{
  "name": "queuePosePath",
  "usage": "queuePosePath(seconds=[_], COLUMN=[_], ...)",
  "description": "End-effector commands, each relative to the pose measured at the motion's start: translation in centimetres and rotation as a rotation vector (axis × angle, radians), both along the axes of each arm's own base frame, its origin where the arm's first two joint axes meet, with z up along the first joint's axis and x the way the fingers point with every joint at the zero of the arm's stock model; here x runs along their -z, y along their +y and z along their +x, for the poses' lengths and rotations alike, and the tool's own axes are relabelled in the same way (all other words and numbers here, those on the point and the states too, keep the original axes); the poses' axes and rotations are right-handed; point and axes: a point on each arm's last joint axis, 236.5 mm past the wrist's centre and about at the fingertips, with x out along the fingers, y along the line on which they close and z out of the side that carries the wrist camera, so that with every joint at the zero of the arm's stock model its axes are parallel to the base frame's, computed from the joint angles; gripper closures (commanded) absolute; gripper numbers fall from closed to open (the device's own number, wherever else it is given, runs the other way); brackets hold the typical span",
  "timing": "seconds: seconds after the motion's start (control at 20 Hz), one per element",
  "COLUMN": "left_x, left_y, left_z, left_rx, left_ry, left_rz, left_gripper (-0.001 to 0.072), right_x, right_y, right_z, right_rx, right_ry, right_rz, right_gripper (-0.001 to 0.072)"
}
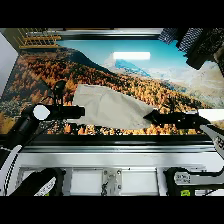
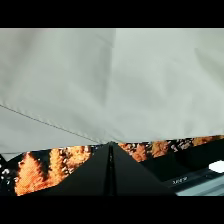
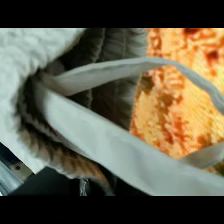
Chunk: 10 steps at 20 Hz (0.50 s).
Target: Fold the clothes and pants, and hang the long-sleeved shirts on hangers.
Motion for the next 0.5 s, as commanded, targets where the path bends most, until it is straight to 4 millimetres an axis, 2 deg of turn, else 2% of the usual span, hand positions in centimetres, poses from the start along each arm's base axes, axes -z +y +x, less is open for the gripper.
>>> queuePosePath(seconds=[0.0, 0.1, 0.15, 0.25, 0.3, 0.35, 0.45], left_x=[0.0, 0.1, 0.2, 0.4, 0.4, 0.4, 0.8], left_y=[-0.1, -0.1, -0.1, -0.2, -0.3, -0.6, -2.6], left_z=[0.0, -0.2, -0.4, -0.9, -1.0, -1.1, -1.3], left_rx=[-0.004, -0.001, 0.0, -0.003, -0.004, 0.002, 0.015], left_ry=[0.003, 0.012, 0.022, 0.048, 0.055, 0.054, 0.079], left_rz=[-0.003, -0.002, -0.002, -0.007, -0.009, -0.014, -0.063], left_gripper=[0.0704, 0.0704, 0.0704, 0.0704, 0.0705, 0.0704, 0.0705], right_x=[-0.3, -0.7, -0.9, -1.4, -2.1, -3.2, -6.1], right_y=[1.8, 1.5, 0.6, -2.6, -4.8, -7.1, -10.7], right_z=[0.7, 0.5, 0.0, -1.2, -1.8, -2.3, -3.0], right_rx=[0.006, 0.008, -0.002, -0.05, -0.077, -0.099, -0.141], right_ry=[-0.016, -0.005, 0.024, 0.08, 0.108, 0.133, 0.168], right_rz=[0.023, 0.027, 0.005, -0.104, -0.181, -0.26, -0.395], right_gripper=[0.069, 0.0691, 0.0691, 0.0692, 0.0691, 0.0692, 0.0691])
